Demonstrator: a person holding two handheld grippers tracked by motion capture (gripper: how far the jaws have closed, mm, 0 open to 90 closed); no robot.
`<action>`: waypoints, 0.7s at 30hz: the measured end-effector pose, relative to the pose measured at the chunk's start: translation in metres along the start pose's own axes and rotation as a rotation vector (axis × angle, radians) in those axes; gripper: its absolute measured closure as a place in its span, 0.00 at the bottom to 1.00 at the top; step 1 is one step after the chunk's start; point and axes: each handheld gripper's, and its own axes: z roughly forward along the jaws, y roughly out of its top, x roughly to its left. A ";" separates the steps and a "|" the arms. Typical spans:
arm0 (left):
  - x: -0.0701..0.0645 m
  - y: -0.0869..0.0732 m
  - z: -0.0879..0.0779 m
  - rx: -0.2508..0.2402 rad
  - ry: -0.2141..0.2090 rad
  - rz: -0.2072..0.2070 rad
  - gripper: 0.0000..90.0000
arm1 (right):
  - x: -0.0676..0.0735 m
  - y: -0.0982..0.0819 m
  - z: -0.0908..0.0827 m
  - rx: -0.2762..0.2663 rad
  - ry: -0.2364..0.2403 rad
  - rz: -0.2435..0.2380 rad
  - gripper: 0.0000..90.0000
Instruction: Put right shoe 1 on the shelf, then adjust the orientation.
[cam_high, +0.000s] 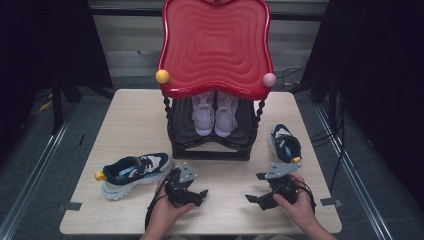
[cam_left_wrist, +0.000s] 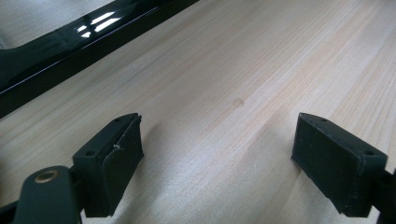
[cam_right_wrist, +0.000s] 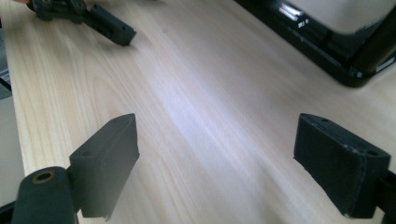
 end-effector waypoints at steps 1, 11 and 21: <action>0.000 0.000 0.000 0.003 0.001 0.000 0.17 | -0.001 -0.003 0.000 0.000 0.000 0.011 0.15; 0.000 0.000 0.000 0.000 -0.001 0.000 0.17 | -0.004 -0.022 0.004 0.037 -0.004 0.012 0.15; 0.000 0.000 0.000 0.001 0.000 0.000 0.17 | -0.007 -0.030 0.008 0.057 -0.029 -0.002 0.15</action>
